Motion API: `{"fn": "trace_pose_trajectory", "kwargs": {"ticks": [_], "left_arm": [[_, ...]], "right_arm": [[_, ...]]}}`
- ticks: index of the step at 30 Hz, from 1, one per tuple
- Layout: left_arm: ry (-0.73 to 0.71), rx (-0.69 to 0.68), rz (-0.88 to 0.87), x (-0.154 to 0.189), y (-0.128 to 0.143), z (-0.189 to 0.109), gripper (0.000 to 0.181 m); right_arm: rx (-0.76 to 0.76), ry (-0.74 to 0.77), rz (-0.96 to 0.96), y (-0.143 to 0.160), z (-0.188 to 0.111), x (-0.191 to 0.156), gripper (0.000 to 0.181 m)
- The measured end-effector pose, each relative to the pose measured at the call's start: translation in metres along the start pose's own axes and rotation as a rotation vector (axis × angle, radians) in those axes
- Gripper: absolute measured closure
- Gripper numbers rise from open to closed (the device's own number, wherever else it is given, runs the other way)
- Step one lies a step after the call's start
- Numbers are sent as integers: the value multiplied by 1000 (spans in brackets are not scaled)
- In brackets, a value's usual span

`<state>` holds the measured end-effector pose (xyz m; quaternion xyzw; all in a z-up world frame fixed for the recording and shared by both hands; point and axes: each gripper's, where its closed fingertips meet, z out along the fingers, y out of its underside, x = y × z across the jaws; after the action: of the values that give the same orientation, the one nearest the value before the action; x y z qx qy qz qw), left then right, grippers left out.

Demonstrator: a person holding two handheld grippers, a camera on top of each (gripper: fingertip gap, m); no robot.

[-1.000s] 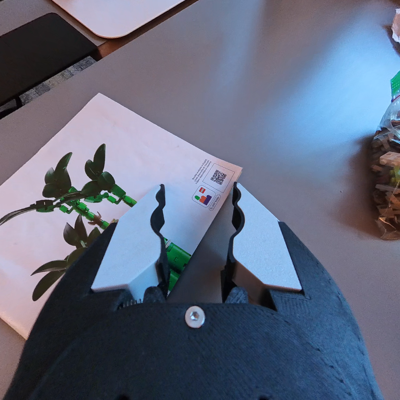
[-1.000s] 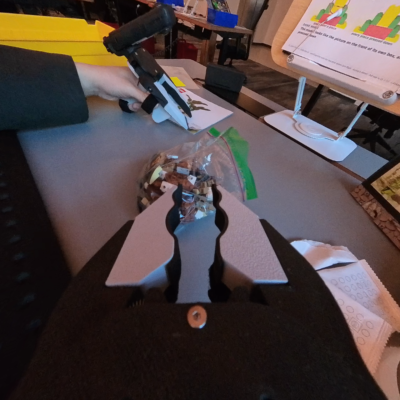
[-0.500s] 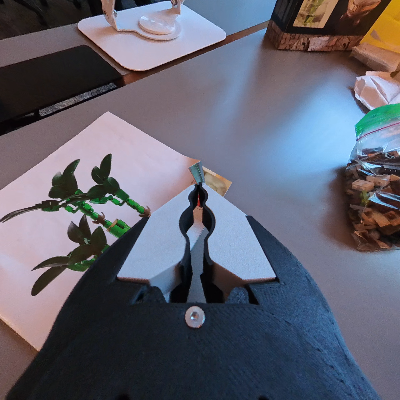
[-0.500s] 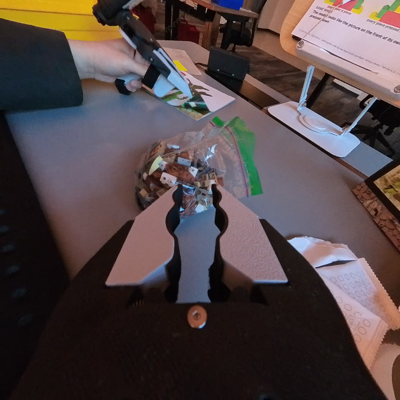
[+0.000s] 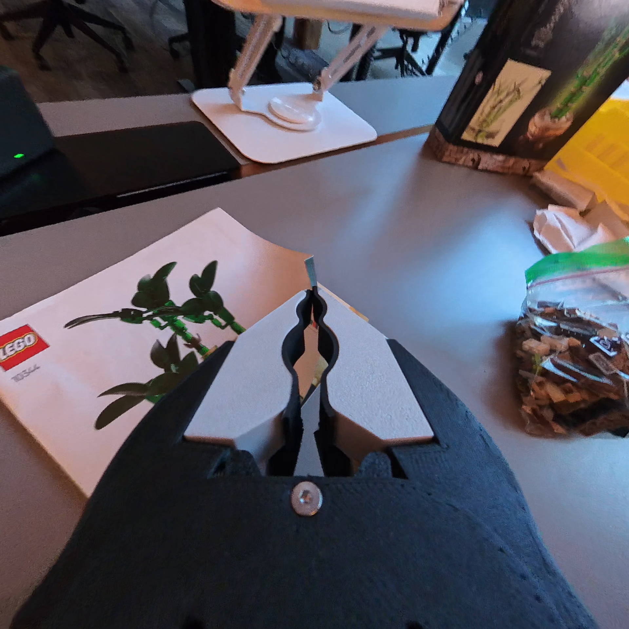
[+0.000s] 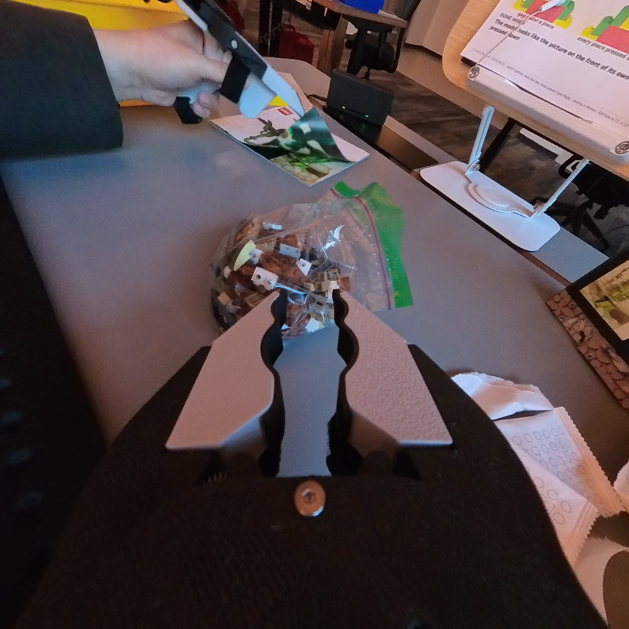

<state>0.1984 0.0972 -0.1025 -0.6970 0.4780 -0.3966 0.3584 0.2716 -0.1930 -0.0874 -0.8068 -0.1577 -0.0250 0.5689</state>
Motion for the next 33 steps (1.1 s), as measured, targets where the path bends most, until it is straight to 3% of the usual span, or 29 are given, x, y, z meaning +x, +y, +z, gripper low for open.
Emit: {"fn": "trace_pose_trajectory", "kwargs": {"ticks": [6, 10, 13, 17, 23, 33], "left_arm": [[-98, 119, -61, -17, -24, -28, 181], [-54, 80, -17, -5, -17, -27, 181], [8, -9, 124, 18, 1, -3, 146], [60, -126, 270, 34, 25, 29, 124], [13, -244, 392, 26, 50, 43, 133], [2, -238, 334, 17, 48, 41, 152]], "right_arm": [[1, 2, -4, 0, 0, 0, 155], [1, 7, -2, 0, 0, 1, 155], [3, 9, 8, 1, -1, 3, 155], [0, 12, 15, 2, -1, 4, 154], [-9, 12, 19, 4, 0, 4, 154], [-28, 7, 10, 7, 2, 3, 154]]}}
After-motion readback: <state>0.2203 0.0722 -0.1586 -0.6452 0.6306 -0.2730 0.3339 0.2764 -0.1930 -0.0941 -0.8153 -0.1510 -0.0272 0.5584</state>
